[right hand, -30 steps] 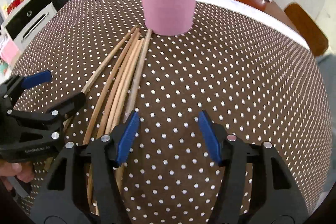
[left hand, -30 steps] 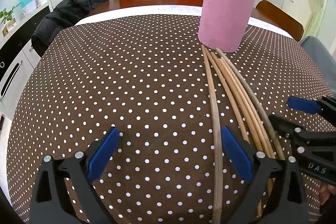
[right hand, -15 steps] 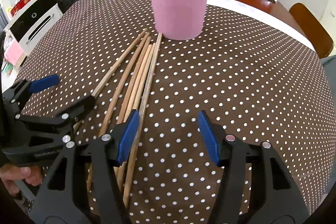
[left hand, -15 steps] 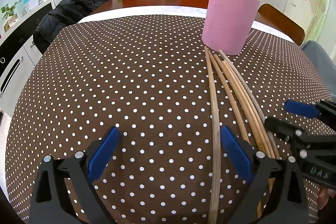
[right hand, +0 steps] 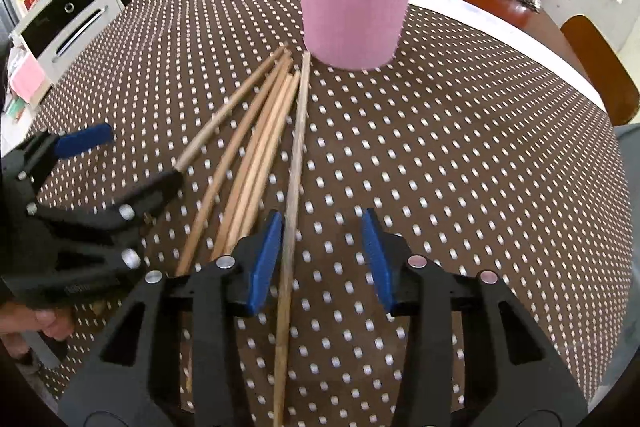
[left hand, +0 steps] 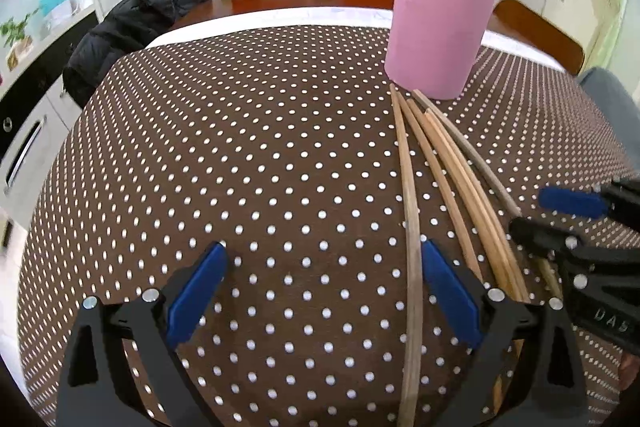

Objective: Organize utensils
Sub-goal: 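Grasp a chopstick with the right tool while the left tool grasps another, then carry both chopsticks up into the pink cup and open both tools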

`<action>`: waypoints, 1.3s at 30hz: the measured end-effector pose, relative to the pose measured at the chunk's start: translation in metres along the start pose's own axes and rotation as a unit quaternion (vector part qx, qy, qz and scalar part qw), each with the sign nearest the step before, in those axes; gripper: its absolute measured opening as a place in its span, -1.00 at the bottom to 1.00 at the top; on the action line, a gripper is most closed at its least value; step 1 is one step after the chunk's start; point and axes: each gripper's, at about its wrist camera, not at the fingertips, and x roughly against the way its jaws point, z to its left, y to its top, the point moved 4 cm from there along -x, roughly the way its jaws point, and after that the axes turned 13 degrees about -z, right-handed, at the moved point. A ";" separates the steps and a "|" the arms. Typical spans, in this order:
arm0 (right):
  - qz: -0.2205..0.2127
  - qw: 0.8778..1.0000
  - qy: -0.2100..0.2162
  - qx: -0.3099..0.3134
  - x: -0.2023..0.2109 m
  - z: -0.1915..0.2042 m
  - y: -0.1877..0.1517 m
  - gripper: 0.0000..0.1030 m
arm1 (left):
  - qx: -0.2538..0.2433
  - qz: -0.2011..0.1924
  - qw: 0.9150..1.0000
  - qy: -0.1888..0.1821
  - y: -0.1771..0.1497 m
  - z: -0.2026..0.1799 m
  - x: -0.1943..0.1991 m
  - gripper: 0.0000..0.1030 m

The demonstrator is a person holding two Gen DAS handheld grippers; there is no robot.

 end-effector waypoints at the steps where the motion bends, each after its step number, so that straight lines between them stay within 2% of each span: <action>1: -0.003 1.000 0.003 -0.004 -0.004 0.000 0.004 -0.19 | -0.004 0.002 1.000 -0.001 0.002 -0.001 -0.002 0.86; 4: -0.002 1.000 0.007 -0.003 -0.016 -0.004 0.013 -0.20 | -0.026 0.014 1.000 -0.005 0.010 -0.005 -0.007 0.86; 7: 0.005 1.000 0.016 0.005 -0.020 -0.002 0.018 -0.68 | -0.032 0.021 0.999 -0.037 0.016 -0.009 -0.010 0.61; 9: 0.007 1.000 0.020 0.007 -0.020 0.000 0.017 -0.84 | -0.045 0.021 0.997 -0.053 0.020 -0.013 -0.009 0.23; 11: 0.004 1.000 0.023 0.001 -0.018 -0.002 0.015 -0.90 | -0.054 0.025 0.996 -0.069 0.024 -0.018 -0.006 -0.86; 15: -0.030 0.998 0.038 -0.032 -0.005 -0.012 0.007 -0.90 | -0.033 0.018 0.995 -0.091 0.023 -0.016 -0.002 -0.89; 18: -0.061 0.996 0.051 -0.051 0.008 -0.018 0.005 -0.90 | 0.004 -0.007 0.995 -0.098 0.019 -0.008 0.011 -0.89; 21: -0.109 0.989 0.074 -0.066 0.027 -0.022 0.006 -0.90 | 0.041 -0.049 0.993 -0.101 0.021 0.001 0.031 -0.89; 25: -0.198 0.968 0.119 -0.095 0.062 -0.029 0.018 -0.90 | 0.088 -0.117 0.982 -0.115 0.036 0.010 0.062 -0.89; 29: -0.274 0.943 0.142 -0.126 0.090 -0.038 0.041 -0.90 | 0.099 -0.198 0.966 -0.130 0.067 0.012 0.098 -0.89; 34: -0.322 0.927 0.131 -0.137 0.101 -0.044 0.076 -0.89 | 0.074 -0.270 0.948 -0.150 0.110 -0.006 0.127 -0.89; 39: -0.363 0.914 0.115 -0.142 0.106 -0.046 0.118 -0.89 | 0.055 -0.315 0.934 -0.160 0.162 -0.016 0.127 -0.89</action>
